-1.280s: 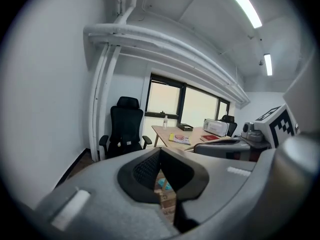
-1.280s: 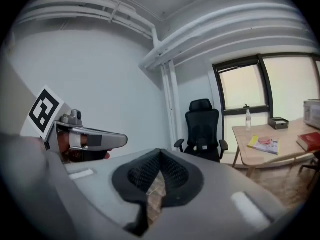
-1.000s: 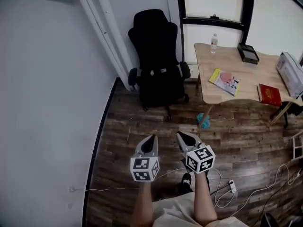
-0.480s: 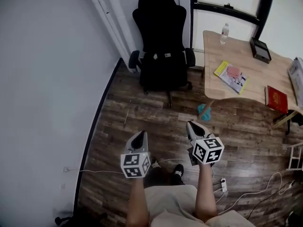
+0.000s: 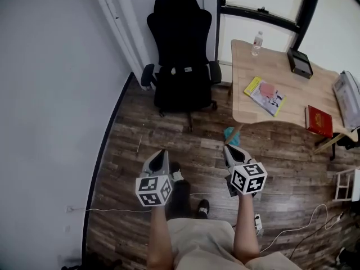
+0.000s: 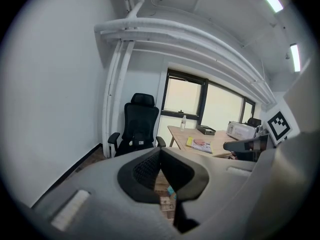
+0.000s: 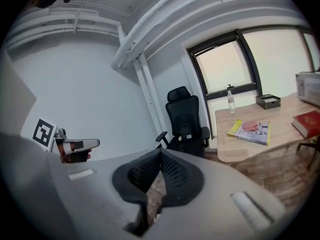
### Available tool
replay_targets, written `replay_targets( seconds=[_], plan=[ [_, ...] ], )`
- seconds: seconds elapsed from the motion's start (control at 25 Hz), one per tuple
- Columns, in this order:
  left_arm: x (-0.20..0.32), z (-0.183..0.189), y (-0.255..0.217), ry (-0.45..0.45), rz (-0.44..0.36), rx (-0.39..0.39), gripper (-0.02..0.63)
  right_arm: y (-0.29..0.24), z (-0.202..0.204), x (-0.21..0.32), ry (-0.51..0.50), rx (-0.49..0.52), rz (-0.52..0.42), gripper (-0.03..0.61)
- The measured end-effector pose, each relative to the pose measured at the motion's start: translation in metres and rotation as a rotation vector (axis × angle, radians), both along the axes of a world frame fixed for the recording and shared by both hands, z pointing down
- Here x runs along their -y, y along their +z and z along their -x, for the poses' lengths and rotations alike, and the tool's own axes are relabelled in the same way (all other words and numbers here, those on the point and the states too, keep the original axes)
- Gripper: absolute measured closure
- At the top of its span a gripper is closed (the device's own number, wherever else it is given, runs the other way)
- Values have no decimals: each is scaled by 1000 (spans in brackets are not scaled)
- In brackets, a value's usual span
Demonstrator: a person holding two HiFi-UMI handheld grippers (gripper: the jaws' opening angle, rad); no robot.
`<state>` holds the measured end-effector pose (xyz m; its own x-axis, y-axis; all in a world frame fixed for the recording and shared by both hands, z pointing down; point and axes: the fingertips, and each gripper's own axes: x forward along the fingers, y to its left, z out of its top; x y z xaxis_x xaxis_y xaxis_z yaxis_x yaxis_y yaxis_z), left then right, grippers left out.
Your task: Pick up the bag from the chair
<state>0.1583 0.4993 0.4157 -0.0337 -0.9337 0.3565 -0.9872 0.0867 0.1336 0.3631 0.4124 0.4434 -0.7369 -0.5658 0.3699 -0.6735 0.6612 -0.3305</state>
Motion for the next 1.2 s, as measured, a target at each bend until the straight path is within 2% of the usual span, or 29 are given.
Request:
replay_targets(
  seconds=[0.2,0.36,0.68,0.92,1.2],
  plan=[
    [50,20,-10,48,-26,12,607,-11,22,41,5,-7,-32,580],
    [95,44,-8,109,-14,15,607,-14,52,83,28,-20,-47,580],
    [189,136,-2,107,-29,-52,607,-16,131,155,60,-51,-45,580],
    [252,175,11,206,-32,-79,607,-9,179,209,111,-81,-42,580],
    [307,241,17,172,-42,-101,607,2,269,248,59,-122,-53,580]
  ],
)
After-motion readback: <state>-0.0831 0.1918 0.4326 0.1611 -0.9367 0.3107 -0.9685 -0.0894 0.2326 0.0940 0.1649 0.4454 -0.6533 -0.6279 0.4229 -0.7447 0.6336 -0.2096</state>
